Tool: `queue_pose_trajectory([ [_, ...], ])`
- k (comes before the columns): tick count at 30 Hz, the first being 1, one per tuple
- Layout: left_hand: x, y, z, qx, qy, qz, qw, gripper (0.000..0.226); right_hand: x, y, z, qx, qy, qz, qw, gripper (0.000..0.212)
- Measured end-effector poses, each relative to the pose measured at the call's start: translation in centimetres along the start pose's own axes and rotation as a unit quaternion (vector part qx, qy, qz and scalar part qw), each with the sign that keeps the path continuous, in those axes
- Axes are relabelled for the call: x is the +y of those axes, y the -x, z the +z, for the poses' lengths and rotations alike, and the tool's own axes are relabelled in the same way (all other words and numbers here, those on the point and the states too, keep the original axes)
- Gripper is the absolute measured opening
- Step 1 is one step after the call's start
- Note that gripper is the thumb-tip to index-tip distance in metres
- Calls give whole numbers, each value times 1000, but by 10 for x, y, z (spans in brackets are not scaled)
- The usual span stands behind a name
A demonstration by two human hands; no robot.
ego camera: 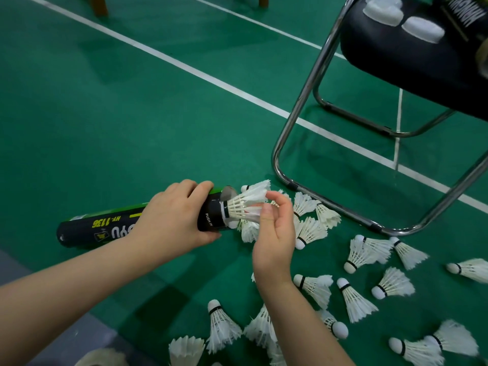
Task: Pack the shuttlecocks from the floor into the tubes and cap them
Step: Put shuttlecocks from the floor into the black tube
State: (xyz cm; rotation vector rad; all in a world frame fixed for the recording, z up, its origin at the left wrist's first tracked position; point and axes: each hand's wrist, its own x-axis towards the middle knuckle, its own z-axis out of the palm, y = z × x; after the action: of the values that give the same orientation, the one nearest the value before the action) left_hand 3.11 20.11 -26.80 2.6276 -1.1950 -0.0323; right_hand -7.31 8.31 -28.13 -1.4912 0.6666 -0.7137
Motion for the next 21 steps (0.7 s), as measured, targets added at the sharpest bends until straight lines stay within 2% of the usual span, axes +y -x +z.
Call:
queue_pose_trajectory([
  [3,-3,-1,2,2,1,0,1000,75,-1,7,2,-99,34,-32,994,16],
  [6,-2,-1,5,23,-2,18,1000,68,-1,15,9,-197,132,-78,968,28],
  [9,-3,3,9,30,-7,38,999,61,-5,10,10,-320,159,8,934,48],
  [12,-3,8,16,19,-31,68,997,60,-5,-3,5,-421,173,112,883,43],
  [14,0,6,19,6,-36,72,997,60,-1,-9,5,-440,170,127,873,38],
  [16,0,-1,19,0,-26,54,998,62,0,-9,6,-370,123,91,916,37],
  [18,-2,-10,16,-14,-31,25,999,69,0,-10,5,-219,33,47,974,27],
  [19,-4,-14,15,-25,-39,13,999,73,3,-12,4,-135,12,36,990,23],
  [21,-9,-19,15,-28,-44,3,999,79,19,-20,0,-8,42,66,997,23],
])
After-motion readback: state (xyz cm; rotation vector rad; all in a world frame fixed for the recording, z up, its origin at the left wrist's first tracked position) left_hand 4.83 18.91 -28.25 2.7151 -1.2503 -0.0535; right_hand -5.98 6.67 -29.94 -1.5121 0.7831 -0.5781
